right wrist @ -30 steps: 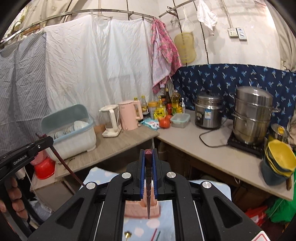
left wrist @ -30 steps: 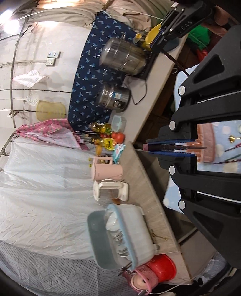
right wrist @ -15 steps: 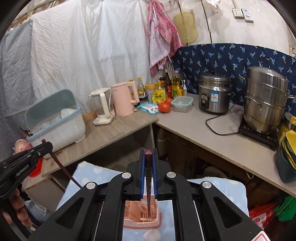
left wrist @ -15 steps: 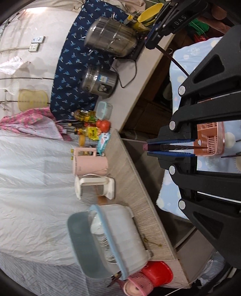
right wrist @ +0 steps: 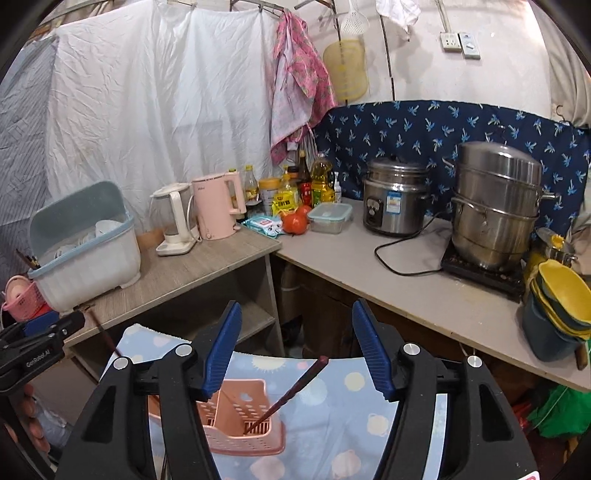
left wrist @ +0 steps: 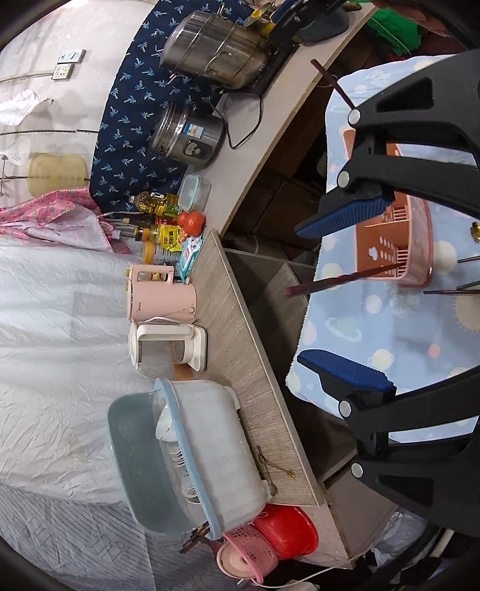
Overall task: Organize utensils
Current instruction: 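Lower the chopsticks into the pink holder and open both grippers, then move both open grippers back down toward the remaining chopsticks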
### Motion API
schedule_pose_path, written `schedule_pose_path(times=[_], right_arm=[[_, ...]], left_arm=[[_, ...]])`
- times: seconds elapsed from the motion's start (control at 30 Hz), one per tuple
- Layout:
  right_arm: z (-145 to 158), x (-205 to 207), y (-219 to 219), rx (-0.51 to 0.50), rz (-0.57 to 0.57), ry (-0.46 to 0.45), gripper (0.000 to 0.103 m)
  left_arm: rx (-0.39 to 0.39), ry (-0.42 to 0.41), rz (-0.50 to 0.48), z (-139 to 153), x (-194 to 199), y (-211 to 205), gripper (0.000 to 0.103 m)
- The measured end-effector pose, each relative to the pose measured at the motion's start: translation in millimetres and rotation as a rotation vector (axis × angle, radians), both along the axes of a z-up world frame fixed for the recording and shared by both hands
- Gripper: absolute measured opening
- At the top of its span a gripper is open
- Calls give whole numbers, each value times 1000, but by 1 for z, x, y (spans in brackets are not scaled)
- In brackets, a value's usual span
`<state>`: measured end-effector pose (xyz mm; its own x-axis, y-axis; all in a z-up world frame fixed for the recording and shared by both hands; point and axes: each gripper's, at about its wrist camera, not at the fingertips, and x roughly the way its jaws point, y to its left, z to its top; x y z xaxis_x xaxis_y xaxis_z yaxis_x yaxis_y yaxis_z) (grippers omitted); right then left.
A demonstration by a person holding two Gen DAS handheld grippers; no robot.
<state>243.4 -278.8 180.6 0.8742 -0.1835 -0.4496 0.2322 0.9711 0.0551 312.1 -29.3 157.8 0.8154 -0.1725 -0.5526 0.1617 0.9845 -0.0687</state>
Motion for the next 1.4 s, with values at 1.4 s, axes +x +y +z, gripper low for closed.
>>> schedule_pose_path(times=[1.4], right_arm=[[-199,-207,83,91,88,434,50]], left_arm=[[106,363,-23,-180,-210,32,57]])
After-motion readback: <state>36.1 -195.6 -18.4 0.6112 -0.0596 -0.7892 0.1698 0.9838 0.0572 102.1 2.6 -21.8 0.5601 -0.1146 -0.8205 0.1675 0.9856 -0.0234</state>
